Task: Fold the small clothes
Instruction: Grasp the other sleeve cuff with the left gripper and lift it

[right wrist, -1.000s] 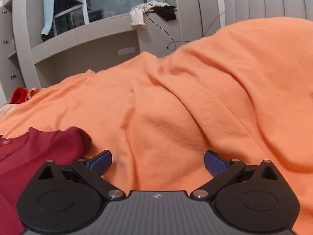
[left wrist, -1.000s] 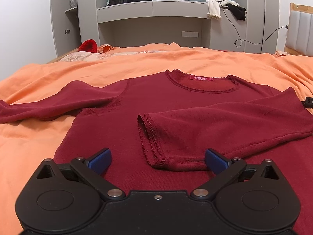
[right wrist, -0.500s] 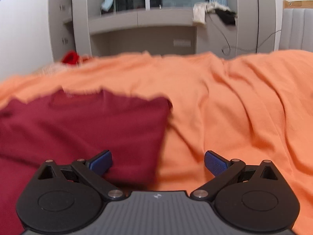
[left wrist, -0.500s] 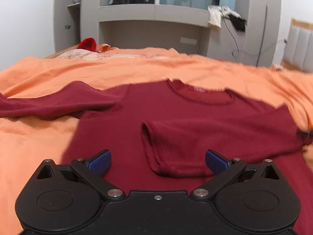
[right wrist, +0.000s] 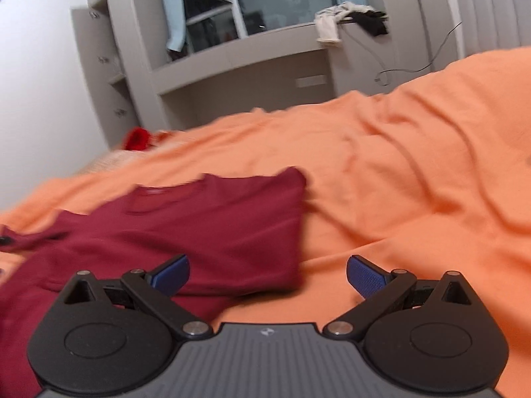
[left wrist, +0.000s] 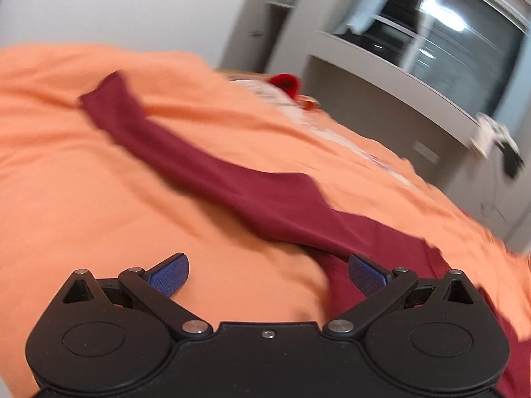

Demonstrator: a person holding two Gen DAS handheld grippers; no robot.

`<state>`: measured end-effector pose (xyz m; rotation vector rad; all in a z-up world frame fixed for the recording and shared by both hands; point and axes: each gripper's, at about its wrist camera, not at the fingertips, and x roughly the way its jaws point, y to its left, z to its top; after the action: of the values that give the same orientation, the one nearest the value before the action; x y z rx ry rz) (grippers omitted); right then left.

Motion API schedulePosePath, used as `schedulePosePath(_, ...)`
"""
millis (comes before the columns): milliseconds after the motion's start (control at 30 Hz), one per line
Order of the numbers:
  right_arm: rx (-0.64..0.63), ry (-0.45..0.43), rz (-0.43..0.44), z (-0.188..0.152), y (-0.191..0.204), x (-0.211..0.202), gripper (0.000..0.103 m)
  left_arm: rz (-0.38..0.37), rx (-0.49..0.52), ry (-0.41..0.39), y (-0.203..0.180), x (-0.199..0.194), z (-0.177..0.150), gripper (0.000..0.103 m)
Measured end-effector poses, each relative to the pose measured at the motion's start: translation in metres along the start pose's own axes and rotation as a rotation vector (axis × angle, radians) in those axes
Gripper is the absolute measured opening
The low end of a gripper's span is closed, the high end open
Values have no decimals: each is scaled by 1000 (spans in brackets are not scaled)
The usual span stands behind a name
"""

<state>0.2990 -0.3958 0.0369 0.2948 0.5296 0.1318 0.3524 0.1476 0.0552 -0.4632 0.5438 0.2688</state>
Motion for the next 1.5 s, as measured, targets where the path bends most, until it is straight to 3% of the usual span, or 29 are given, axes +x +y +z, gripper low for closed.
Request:
schedulePosePath(233,-110,31,95,-13,36,7,103,86,-55,-32,42,11,16,102)
schedulePosePath(400,-155,84,92,-26,47,17,103,69,-57,-40,58,17,23,102)
schedulePosePath(567,-215,77,100,-33,56,16,103,13,-77,-53,74,30,34,102)
schedulePosePath(767,-208,93,136,-36,52,26,103,-6,-202,-83,115,64,66,102)
schedulePosePath(967,-162,102,177,-37,43,32,103,38,-312,-189,148,89,84,102)
schedulePosePath(1067,-158,110,182,-38,41,34,103,80,-334,-253,152,96,82,91)
schedulePosePath(1167,-156,111,184,-38,40,34,103,103,-363,-308,156,96,81,71)
schedulePosePath(1233,-154,110,186,-38,39,34,103,106,-427,-335,165,94,79,49)
schedulePosePath(1267,-154,110,186,-39,39,34,103,106,-461,-347,170,94,78,43)
schedulePosePath(1367,-153,109,186,-39,40,34,103,99,-541,-362,183,94,77,25)
schedulePosePath(1433,-154,109,185,-39,40,34,103,94,-543,-360,184,95,77,12)
schedulePosePath(1500,-154,110,185,-39,40,34,103,80,-534,-361,182,95,78,5)
